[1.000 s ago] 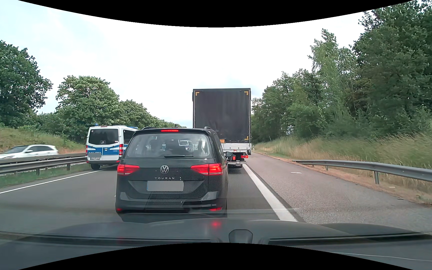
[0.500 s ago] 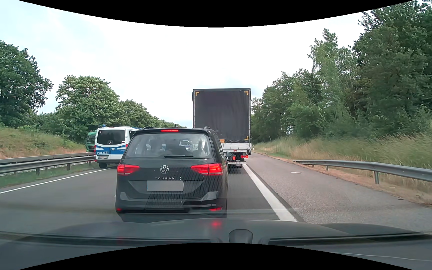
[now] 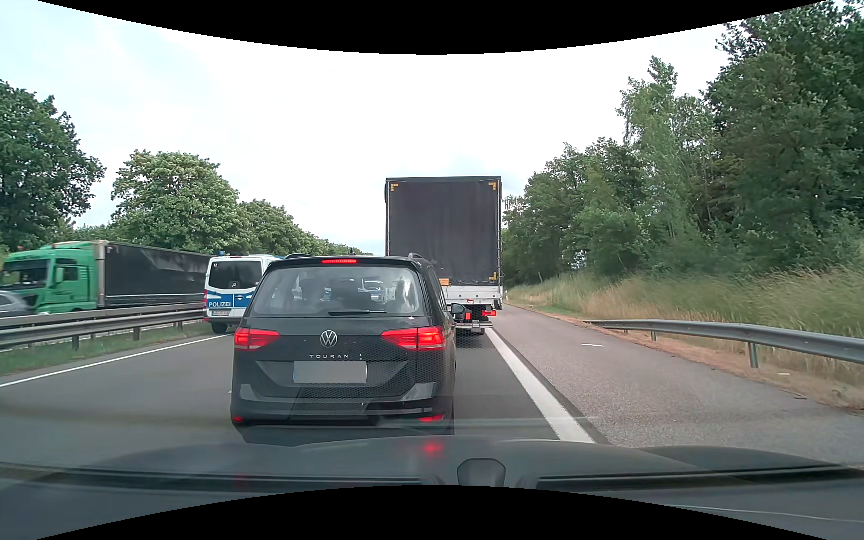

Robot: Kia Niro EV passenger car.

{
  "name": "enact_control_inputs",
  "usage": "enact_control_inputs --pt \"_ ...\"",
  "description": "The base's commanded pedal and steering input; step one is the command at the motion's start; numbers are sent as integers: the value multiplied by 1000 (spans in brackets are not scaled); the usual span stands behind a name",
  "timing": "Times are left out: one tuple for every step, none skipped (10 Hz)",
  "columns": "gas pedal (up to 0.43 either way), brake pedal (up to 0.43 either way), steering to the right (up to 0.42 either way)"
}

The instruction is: Follow the waypoints while adhering to traffic rules and regulations

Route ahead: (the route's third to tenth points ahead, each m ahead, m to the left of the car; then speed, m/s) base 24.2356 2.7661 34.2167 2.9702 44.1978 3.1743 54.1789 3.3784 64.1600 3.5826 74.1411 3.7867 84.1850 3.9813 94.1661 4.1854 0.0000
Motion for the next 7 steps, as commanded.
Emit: enact_control_inputs --pt "0 232 -14" --pt "0 232 -14" --pt "0 226 -14" --pt "0 226 -14" --pt "0 232 -14" --pt "0 232 -14" --pt "0 232 -14"
